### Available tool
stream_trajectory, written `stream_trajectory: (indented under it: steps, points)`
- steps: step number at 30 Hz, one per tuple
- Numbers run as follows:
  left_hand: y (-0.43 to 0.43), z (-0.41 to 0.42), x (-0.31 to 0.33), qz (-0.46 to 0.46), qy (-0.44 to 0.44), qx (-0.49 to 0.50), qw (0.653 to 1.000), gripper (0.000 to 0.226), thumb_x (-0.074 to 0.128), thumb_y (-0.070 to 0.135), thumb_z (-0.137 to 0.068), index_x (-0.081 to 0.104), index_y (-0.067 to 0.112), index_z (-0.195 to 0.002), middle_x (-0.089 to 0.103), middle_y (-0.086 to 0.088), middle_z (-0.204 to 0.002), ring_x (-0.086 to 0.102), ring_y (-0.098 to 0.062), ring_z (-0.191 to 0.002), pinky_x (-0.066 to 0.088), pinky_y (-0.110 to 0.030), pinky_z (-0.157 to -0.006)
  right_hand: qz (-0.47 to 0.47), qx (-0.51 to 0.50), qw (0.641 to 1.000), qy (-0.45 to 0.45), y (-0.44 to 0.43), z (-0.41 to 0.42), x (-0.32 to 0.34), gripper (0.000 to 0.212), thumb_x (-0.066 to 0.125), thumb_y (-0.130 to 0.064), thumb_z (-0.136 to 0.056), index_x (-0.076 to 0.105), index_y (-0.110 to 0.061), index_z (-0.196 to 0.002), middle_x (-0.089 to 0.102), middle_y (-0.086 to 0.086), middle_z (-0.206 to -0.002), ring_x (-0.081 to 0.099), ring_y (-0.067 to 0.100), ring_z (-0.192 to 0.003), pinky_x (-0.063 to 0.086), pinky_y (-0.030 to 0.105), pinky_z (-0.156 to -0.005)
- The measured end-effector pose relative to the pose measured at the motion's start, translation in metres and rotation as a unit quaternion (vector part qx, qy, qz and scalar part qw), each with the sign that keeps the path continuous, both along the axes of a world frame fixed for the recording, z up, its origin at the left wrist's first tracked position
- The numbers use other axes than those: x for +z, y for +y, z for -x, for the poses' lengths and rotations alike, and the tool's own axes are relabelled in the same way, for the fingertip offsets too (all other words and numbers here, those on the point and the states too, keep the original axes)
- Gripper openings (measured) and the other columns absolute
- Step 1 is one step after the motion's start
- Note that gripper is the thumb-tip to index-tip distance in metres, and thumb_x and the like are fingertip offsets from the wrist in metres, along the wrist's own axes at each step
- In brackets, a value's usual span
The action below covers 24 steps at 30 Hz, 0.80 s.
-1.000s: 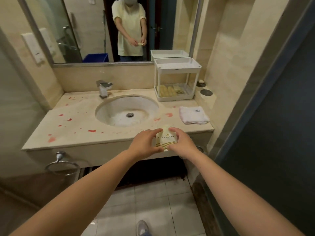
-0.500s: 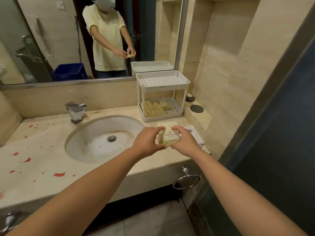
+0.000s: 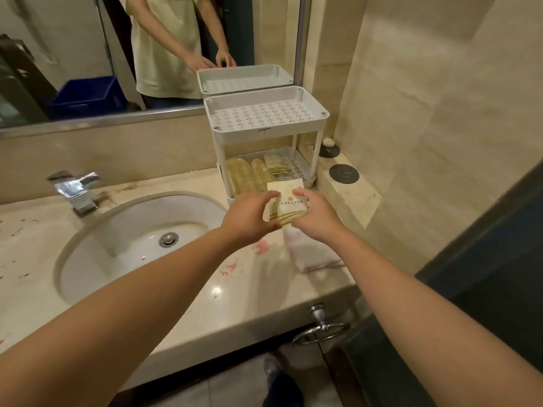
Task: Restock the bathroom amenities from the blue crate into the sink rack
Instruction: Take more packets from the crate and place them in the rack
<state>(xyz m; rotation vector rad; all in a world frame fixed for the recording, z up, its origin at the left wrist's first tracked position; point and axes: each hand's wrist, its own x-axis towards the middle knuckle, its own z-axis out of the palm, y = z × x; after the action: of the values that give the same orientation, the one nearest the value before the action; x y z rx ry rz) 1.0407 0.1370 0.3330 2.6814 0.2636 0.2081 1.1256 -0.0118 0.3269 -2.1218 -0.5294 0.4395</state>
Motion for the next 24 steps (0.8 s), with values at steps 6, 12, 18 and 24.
stream_trajectory:
  steps: [6,12,18,24]
  points:
    - [0.026,-0.088,-0.028,0.01,0.034,0.016,0.999,0.07,0.074,0.038,-0.082,0.044,0.024,-0.144,0.052,0.0,-0.142,0.044,-0.022,-0.129,0.037,-0.038,-0.106,0.028,0.005,1.0,-0.005,0.03,-0.088,-0.02,0.068,0.062,0.002,-0.08,0.046,-0.019,-0.143,0.038,0.005,-0.145,0.048,0.02,-0.127,0.047,0.027,-0.098]
    - [0.063,-0.169,-0.061,0.028,0.069,0.043,0.996,0.067,0.072,0.039,-0.084,0.043,0.028,-0.143,0.05,0.0,-0.144,0.038,-0.025,-0.135,0.035,-0.043,-0.11,0.065,0.023,0.998,0.001,0.068,-0.167,-0.046,0.068,0.058,0.003,-0.083,0.043,-0.021,-0.145,0.04,0.005,-0.145,0.047,0.022,-0.128,0.038,0.016,-0.087]
    - [0.097,-0.226,-0.094,0.031,0.092,0.073,0.993,0.065,0.069,0.041,-0.086,0.04,0.036,-0.145,0.041,0.002,-0.151,0.028,-0.022,-0.142,0.026,-0.035,-0.116,0.093,0.029,0.995,0.029,0.11,-0.227,-0.08,0.065,0.05,0.006,-0.088,0.039,-0.023,-0.146,0.025,0.003,-0.155,0.032,0.022,-0.141,0.031,0.011,-0.095]
    - [0.116,-0.268,-0.119,0.018,0.075,0.095,0.992,0.061,0.068,0.039,-0.087,0.044,0.032,-0.143,0.042,-0.003,-0.148,0.028,-0.024,-0.141,0.024,-0.035,-0.117,0.154,0.032,0.986,-0.059,0.138,-0.268,-0.108,0.061,0.056,-0.015,-0.092,0.036,-0.026,-0.149,0.023,0.001,-0.158,0.023,0.021,-0.146,0.021,0.025,-0.115]
